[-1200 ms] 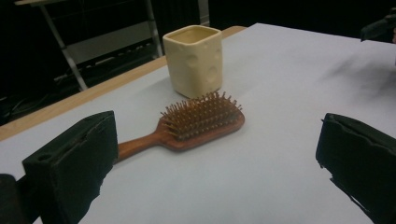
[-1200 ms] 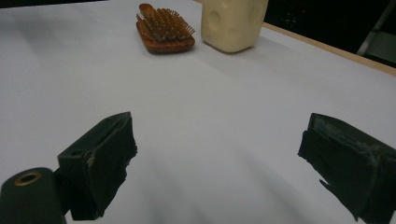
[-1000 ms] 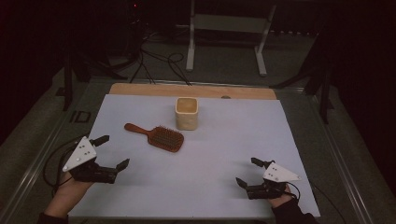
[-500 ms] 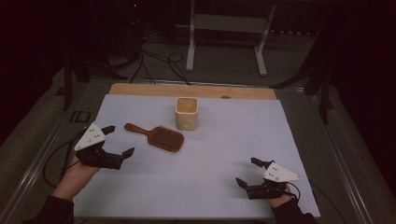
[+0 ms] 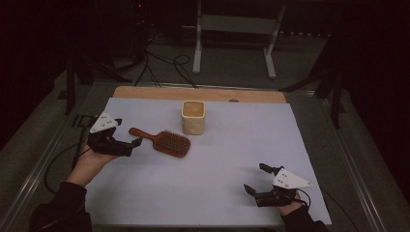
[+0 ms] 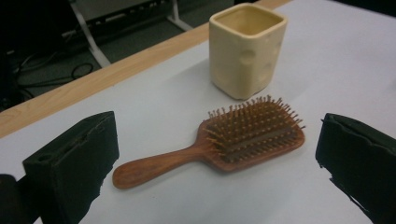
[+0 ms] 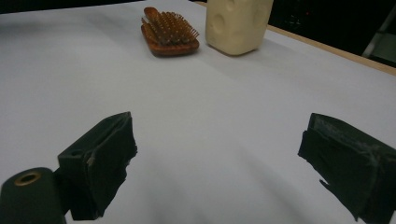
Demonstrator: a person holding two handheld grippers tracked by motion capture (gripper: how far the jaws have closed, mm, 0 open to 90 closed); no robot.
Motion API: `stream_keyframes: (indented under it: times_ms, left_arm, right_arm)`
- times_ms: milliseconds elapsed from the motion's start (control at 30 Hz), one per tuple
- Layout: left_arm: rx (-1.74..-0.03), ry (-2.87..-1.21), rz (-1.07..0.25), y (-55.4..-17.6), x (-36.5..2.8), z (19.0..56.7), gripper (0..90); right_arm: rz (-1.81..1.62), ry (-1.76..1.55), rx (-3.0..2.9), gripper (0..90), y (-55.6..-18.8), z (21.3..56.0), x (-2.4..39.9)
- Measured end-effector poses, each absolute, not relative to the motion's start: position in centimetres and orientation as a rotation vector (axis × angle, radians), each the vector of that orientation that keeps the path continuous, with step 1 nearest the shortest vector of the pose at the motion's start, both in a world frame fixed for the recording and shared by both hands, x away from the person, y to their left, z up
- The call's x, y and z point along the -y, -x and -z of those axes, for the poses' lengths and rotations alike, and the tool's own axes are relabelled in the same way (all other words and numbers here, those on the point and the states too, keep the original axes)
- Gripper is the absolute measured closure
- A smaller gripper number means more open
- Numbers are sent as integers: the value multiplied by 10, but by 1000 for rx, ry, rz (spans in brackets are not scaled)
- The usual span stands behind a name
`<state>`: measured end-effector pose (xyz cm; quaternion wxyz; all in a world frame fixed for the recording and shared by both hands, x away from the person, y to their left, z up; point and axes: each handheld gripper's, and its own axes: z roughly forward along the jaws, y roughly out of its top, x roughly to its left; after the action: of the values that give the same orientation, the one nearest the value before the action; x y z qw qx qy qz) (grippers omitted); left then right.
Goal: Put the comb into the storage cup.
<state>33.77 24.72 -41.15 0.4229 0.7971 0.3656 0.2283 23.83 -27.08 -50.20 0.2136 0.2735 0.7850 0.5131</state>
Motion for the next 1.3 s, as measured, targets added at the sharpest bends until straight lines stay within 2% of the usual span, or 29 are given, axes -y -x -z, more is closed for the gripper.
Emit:
stream_keyframes:
  times_ms: [267,433,633,900,1233,1300]
  left_arm:
    - [-968,-2011,-598,-363,-247,419,48]
    - [-971,-2032,-623,-373,-245,426,151]
    - [-990,-2041,-601,-385,-245,435,191]
    - [-1058,-2063,-589,-400,-244,444,403]
    - [-1135,-2100,-597,-418,-241,460,595]
    - [-1147,-2106,-599,-421,-240,463,656]
  right_arm:
    - [-1429,-764,-2164,89,-237,501,271]
    - [-1435,-769,-2154,89,-238,501,273]
    - [-1433,-763,-2164,89,-237,501,271]
    - [-1434,-759,-2167,89,-237,501,271]
    - [-1437,-759,-2169,89,-237,501,272]
    - [-1438,-758,-2170,89,-237,501,272]
